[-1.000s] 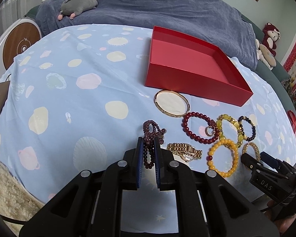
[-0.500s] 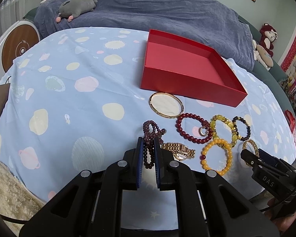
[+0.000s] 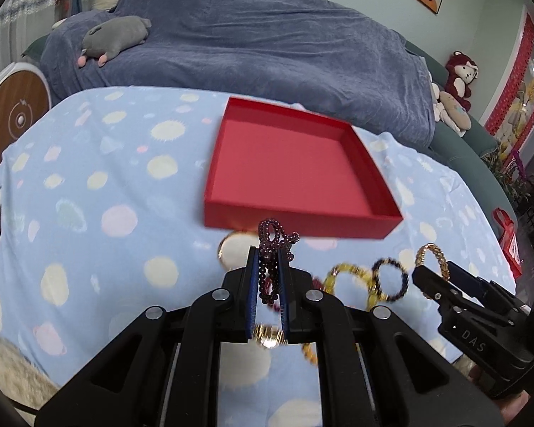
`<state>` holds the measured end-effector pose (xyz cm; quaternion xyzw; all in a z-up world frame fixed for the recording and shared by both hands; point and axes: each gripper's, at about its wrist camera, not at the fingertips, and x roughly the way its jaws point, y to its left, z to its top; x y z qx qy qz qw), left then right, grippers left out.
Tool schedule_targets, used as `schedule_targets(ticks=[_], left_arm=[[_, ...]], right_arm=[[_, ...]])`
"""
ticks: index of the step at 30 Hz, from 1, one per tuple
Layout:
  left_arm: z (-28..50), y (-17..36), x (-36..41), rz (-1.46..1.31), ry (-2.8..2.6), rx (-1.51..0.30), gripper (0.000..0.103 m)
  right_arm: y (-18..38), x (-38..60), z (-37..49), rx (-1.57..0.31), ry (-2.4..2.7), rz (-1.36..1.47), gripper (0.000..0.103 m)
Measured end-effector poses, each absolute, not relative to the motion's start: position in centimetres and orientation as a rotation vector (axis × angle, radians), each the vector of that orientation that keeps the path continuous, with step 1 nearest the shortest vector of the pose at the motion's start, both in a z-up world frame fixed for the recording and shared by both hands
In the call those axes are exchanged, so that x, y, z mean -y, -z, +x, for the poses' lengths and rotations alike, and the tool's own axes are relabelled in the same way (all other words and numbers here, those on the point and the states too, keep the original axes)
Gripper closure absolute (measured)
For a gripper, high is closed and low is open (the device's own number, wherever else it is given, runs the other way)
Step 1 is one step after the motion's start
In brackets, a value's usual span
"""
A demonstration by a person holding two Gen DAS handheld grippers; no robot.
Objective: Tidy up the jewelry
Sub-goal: 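Grasp and lift the gold cuff with the right gripper while the left lifts the red bracelet, then carry both bracelets over the red box and open both grippers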
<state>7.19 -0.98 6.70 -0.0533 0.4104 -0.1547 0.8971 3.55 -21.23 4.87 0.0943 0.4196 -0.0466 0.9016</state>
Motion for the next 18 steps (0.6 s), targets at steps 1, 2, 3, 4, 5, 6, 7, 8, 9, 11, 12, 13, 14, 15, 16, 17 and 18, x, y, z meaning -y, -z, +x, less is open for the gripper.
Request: schedule_targets(ticks=[1,2,3,4,5,6,7,8,9,11,12,13,14,15,16,17,18], left_arm=[[8.1,-7.1,1.3,-0.114,0.326,-0.838,0.093],[8.7,-7.5,1.5,-0.116,0.329,-0.829,0.093],[9.6,-7.9,1.8,-0.12,0.334,-0.819,0.093],[10.6,-8.2,2.1,-0.127,0.339,-0.81,0.093],[11.5,-8.5,2.3,-0.133,0.342,-0.805,0.093],[12.6,-8.8,2.6,-0.139,0.344,-0.799,0.093],[13.7,-9.0,2.9,-0.142,0.345,-0.793,0.093],[14.7,-9.1,3.1,-0.142,0.345,-0.788,0.093],[15.7,-9.2,3.4,-0.142,0.343,-0.784,0.093],[18.0,-9.2,4.0,-0.137,0.341,-0.779,0.093],[19.1,-9.2,4.2,-0.135,0.338,-0.777,0.093],[20.3,-9.0,4.6,-0.134,0.337,-0.778,0.093],[21.4,-8.8,4.9,-0.134,0.336,-0.781,0.093],[22.3,-8.6,5.1,-0.136,0.338,-0.787,0.093],[23.2,-8.3,5.4,-0.134,0.338,-0.793,0.093],[24.0,-8.0,5.7,-0.13,0.336,-0.796,0.093],[24.6,-7.7,5.9,-0.124,0.336,-0.8,0.093]], right_arm=[[-5.1,21.5,4.5,-0.861,0.09,0.198,0.048],[-5.3,21.6,5.2,-0.854,0.085,0.201,0.048],[-5.5,21.8,6.2,-0.845,0.08,0.201,0.048],[-5.7,21.9,7.0,-0.838,0.077,0.201,0.048],[-5.9,22.0,8.1,-0.831,0.072,0.198,0.048],[-6.0,22.1,9.2,-0.825,0.068,0.196,0.048],[-6.1,22.3,10.3,-0.821,0.064,0.193,0.048],[-6.1,22.4,11.5,-0.818,0.06,0.192,0.048],[-6.1,22.5,12.6,-0.817,0.057,0.193,0.048],[-5.9,22.8,15.2,-0.817,0.047,0.2,0.048],[-5.8,22.9,16.2,-0.816,0.043,0.201,0.048],[-5.7,23.0,17.3,-0.818,0.039,0.2,0.048],[-5.5,23.0,18.4,-0.82,0.034,0.196,0.048],[-5.4,22.9,19.2,-0.822,0.031,0.193,0.048],[-5.1,22.9,20.3,-0.828,0.028,0.187,0.047],[-4.9,22.8,21.0,-0.832,0.025,0.182,0.048],[-4.5,22.7,21.8,-0.838,0.024,0.175,0.047]])
